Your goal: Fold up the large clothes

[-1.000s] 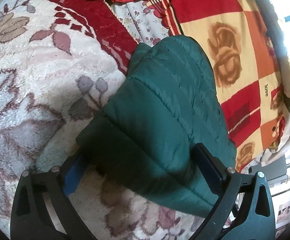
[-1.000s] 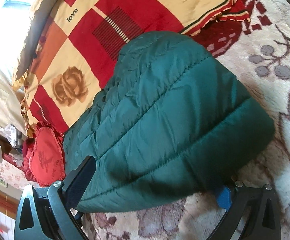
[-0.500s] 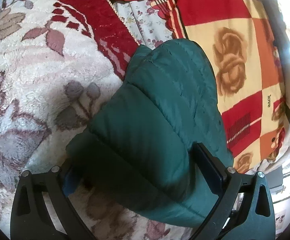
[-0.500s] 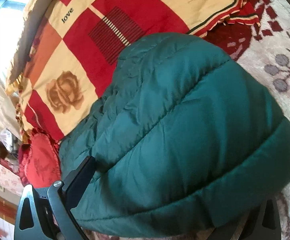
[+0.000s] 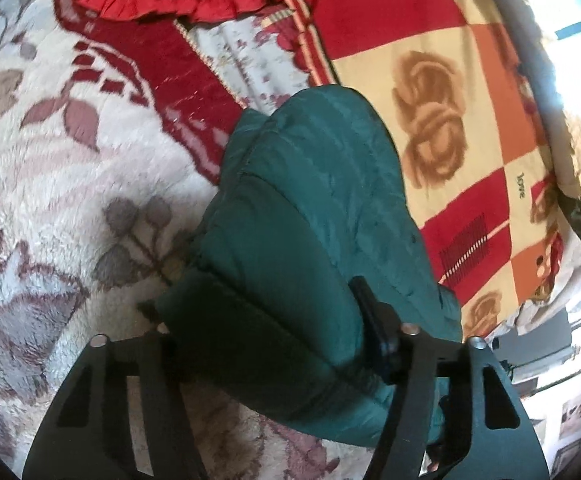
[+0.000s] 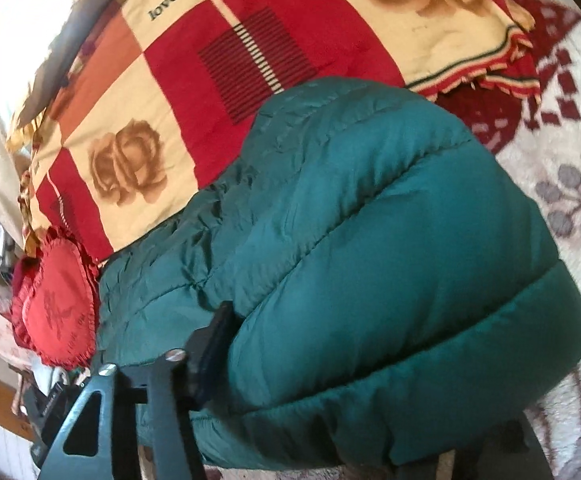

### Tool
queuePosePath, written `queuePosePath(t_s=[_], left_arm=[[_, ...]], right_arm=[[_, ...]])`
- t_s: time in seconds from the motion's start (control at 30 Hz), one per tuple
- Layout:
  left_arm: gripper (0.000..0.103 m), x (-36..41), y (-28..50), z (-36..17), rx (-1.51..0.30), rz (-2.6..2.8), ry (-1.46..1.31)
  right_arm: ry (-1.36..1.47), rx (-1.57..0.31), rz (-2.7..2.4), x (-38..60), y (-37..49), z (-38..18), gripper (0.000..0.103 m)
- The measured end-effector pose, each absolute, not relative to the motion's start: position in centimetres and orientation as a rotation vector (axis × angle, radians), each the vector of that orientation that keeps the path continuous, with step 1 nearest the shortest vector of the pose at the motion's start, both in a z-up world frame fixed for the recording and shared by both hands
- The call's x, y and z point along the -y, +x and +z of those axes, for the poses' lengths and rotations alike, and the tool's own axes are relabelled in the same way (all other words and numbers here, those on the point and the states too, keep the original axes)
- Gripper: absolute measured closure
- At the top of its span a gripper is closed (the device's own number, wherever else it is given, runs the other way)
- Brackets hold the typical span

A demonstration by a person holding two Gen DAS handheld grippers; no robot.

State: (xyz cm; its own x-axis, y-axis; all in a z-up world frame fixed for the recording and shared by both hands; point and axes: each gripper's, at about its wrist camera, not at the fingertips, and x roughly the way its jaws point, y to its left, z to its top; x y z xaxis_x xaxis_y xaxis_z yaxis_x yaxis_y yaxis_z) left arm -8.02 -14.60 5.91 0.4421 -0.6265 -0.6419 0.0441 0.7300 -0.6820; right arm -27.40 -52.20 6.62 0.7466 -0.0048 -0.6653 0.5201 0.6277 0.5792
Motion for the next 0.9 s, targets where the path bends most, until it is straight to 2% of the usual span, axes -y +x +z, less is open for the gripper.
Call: queuePosePath(t_s=[0.1, 0.23, 0.9], left_arm=[[0.051, 14.7, -8.4, 6.4, -1.029, -0.463, -0.621], [0.053, 14.7, -8.8, 6.9, -1.022, -0.465, -0.599], [0.055, 12.0, -13.9, 8.8, -1.038, -0.49, -0.569]], right_arm=[[0.826, -0.683, -0.339, 52.0, -27.5, 7.2, 0.057], [0.802, -0.692, -0.348, 51.6, -27.6, 7.7, 0.06], [0.786, -0.693, -0.332, 48.6, -33.0, 9.9, 0.064]])
